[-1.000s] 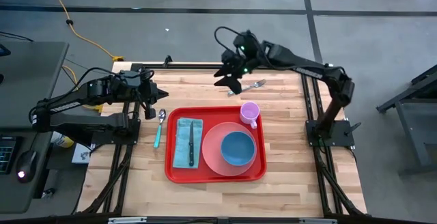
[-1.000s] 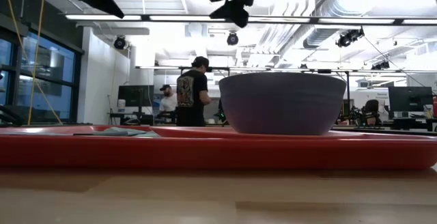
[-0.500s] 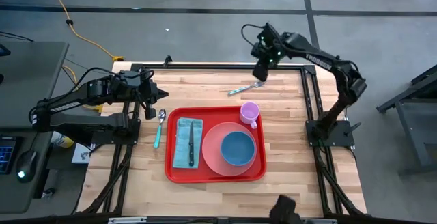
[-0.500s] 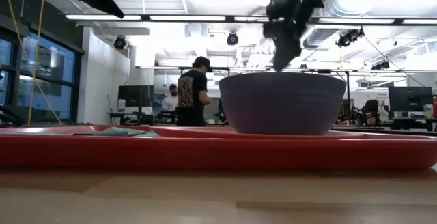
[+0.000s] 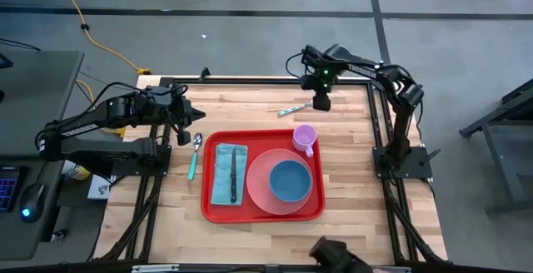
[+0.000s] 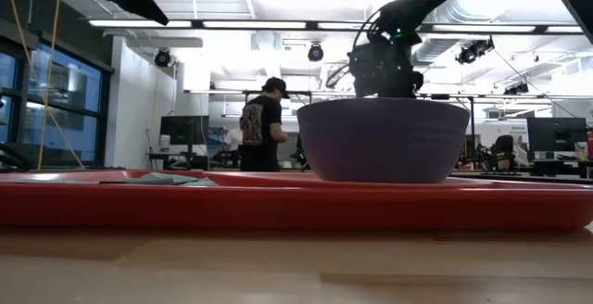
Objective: Set up tray
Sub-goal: Put the white blue fork on top of the blue napkin to the left of the black knife
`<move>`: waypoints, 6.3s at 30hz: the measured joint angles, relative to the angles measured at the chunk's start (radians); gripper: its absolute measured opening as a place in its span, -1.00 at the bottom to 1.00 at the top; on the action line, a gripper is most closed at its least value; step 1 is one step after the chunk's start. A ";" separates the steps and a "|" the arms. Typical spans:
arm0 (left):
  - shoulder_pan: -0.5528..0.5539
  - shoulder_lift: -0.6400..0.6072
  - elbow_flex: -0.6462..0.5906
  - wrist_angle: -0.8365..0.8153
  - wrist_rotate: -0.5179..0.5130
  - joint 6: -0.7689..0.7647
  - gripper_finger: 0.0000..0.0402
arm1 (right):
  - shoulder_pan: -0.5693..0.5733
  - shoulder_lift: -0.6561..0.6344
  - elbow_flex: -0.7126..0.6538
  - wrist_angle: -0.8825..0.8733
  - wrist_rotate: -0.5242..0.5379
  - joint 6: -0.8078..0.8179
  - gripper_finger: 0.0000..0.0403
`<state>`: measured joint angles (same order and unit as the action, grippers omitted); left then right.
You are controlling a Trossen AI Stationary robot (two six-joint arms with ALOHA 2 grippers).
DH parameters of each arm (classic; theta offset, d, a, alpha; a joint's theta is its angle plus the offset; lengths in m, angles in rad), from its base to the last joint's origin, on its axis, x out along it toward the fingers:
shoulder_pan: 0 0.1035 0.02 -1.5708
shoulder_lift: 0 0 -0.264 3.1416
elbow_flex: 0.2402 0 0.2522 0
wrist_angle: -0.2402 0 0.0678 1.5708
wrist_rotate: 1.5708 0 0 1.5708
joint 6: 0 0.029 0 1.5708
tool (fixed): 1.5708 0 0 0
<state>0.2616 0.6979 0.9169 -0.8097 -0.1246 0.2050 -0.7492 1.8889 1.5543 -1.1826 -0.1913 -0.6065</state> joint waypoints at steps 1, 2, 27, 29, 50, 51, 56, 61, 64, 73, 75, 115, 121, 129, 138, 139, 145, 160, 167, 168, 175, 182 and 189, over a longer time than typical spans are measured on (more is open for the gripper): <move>0.000 0.000 0.000 0.000 0.000 0.000 -0.73 | 0.007 -0.001 0.000 0.009 0.000 -0.014 0.03; 0.000 0.000 0.000 0.000 0.000 0.000 -0.73 | 0.016 -0.002 0.001 0.026 0.005 -0.029 0.03; 0.000 0.000 0.000 -0.003 -0.027 -0.001 -0.73 | 0.114 0.161 0.001 0.232 -0.018 -0.207 0.03; 0.000 0.000 0.000 -0.003 -0.027 -0.001 -0.73 | 0.113 0.166 0.001 0.247 0.001 -0.206 0.03; 0.000 0.000 0.000 -0.004 -0.027 -0.001 -0.73 | 0.015 0.168 0.001 0.264 -0.026 -0.238 0.03; 0.000 0.000 0.000 -0.004 -0.027 -0.001 -0.73 | 0.015 0.168 0.001 0.260 -0.029 -0.246 0.03; 0.000 0.000 0.000 -0.004 -0.027 -0.001 -0.73 | 0.019 0.185 0.001 0.238 -0.049 -0.261 0.03; 0.000 0.000 0.000 -0.005 -0.027 -0.001 -0.73 | 0.019 0.201 0.001 0.211 -0.063 -0.257 0.03; 0.000 0.000 0.000 -0.005 -0.027 -0.001 -0.73 | 0.022 0.201 0.001 0.233 -0.072 -0.235 0.03; 0.000 0.000 0.000 -0.005 -0.050 -0.001 -0.73 | 0.023 0.226 0.002 0.217 -0.078 -0.198 0.03; 0.000 0.000 0.000 -0.005 -0.050 -0.001 -0.73 | 0.025 0.245 0.002 0.212 -0.077 -0.181 0.03; 0.000 0.000 0.000 -0.008 -0.053 -0.001 -0.73 | 0.023 0.273 0.002 0.246 -0.069 -0.069 -0.97; 0.000 0.000 0.000 -0.008 -0.053 -0.001 -0.73 | 0.024 0.273 0.002 0.259 -0.074 -0.059 -0.98; 0.000 0.000 0.000 -0.008 -0.053 0.000 -0.73 | 0.025 0.267 0.000 0.264 -0.069 -0.052 -0.99; 0.000 0.000 0.000 -0.008 -0.052 -0.001 -0.73 | 0.042 0.196 -0.003 0.244 -0.045 -0.051 -1.00; 0.000 0.000 0.000 -0.008 -0.052 -0.001 -0.73 | 0.047 0.188 -0.002 0.241 -0.033 -0.051 -1.00; 0.000 0.000 0.000 -0.008 -0.052 -0.001 -0.73 | 0.084 0.126 -0.001 0.233 -0.009 -0.049 -1.00; 0.000 0.000 0.000 -0.008 -0.052 0.000 -0.73 | 0.270 -0.060 0.035 0.164 0.050 -0.030 -1.00; 0.000 0.000 0.000 -0.005 -0.052 0.000 -0.73 | 0.347 -0.064 0.238 0.130 0.020 0.054 -1.00; 0.000 0.000 0.000 -0.003 -0.052 0.000 -0.73 | 0.353 -0.064 0.264 0.127 0.014 0.068 -1.00; 0.000 0.000 0.000 0.000 -0.040 -0.001 -0.73 | 0.410 -0.064 0.387 0.095 -0.026 0.117 -1.00; 0.000 0.000 0.000 0.000 -0.040 -0.022 -0.73 | 0.538 -0.054 0.427 0.099 -0.044 0.132 -1.00; 0.000 0.000 0.000 0.001 -0.032 -0.027 -0.73 | 0.591 0.057 0.631 0.094 -0.069 0.175 -1.00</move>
<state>0.2619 0.6983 0.9169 -0.8085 -0.1570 0.1776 -0.1582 1.9461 2.1852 -1.0881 -0.2606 -0.4310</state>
